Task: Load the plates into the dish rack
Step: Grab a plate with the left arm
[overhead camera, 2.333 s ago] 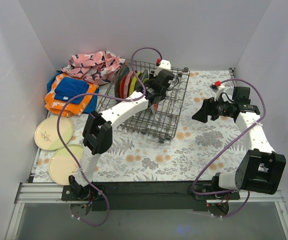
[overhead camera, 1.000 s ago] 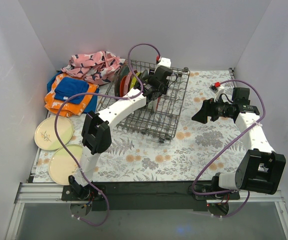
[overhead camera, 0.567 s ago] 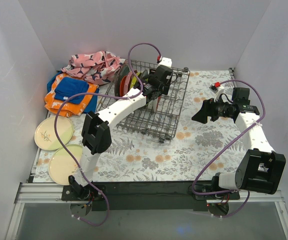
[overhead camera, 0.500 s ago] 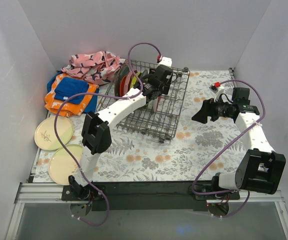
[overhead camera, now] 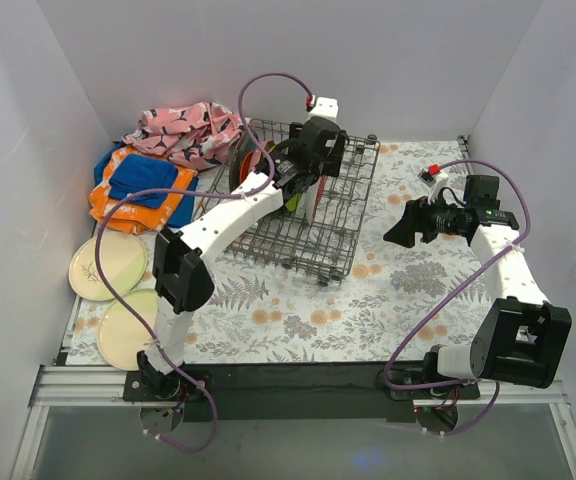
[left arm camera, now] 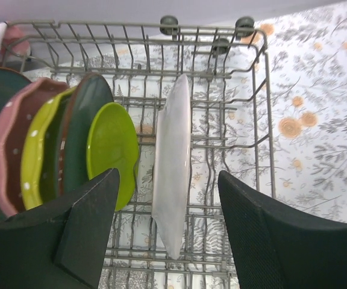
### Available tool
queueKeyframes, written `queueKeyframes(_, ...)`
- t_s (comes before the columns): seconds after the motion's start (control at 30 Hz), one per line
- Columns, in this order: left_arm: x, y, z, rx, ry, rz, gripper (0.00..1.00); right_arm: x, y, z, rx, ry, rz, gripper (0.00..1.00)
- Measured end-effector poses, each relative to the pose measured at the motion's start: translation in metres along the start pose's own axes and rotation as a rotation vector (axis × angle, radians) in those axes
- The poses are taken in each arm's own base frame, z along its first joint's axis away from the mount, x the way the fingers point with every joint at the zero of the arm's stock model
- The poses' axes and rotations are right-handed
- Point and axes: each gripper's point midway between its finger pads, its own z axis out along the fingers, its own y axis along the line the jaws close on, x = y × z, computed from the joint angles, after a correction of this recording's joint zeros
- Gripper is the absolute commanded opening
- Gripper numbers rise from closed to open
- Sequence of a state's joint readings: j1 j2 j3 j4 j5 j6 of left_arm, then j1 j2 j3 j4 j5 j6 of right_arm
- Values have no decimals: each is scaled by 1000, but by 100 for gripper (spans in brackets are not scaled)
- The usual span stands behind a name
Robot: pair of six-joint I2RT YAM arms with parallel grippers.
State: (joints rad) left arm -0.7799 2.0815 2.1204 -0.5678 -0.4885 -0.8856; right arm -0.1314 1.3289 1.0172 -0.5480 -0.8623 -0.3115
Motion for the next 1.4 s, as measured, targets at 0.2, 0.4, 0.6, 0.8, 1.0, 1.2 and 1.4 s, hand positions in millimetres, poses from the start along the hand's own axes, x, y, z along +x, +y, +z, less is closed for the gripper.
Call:
queueKeyframes(0.2, -39, 20, -59, 24, -74, -109, 65, 1, -1, 0, -2, 3, -33, 87)
queueKeyframes(0.4, -44, 68, -128, 16, -111, -277, 65, 4, 3, -1, -24, 14, -75, 87)
queueKeyframes(0.6, 15, 161, -167, -89, -82, -530, 70, -5, 13, -1, -57, 18, -153, 87)
queueKeyframes(0.8, 84, 250, -204, -249, -101, -812, 71, -3, 40, 12, -137, 65, -257, 88)
queueKeyframes(1.0, 118, 260, -207, -264, -34, -923, 70, 12, 94, 32, -280, 159, -424, 87)
queueKeyframes(1.2, 135, 260, -214, -301, 50, -905, 69, 41, 186, 50, -518, 268, -645, 87)
queueKeyframes(1.4, 152, 269, -241, -400, 91, -891, 69, 65, 259, 69, -708, 374, -790, 87)
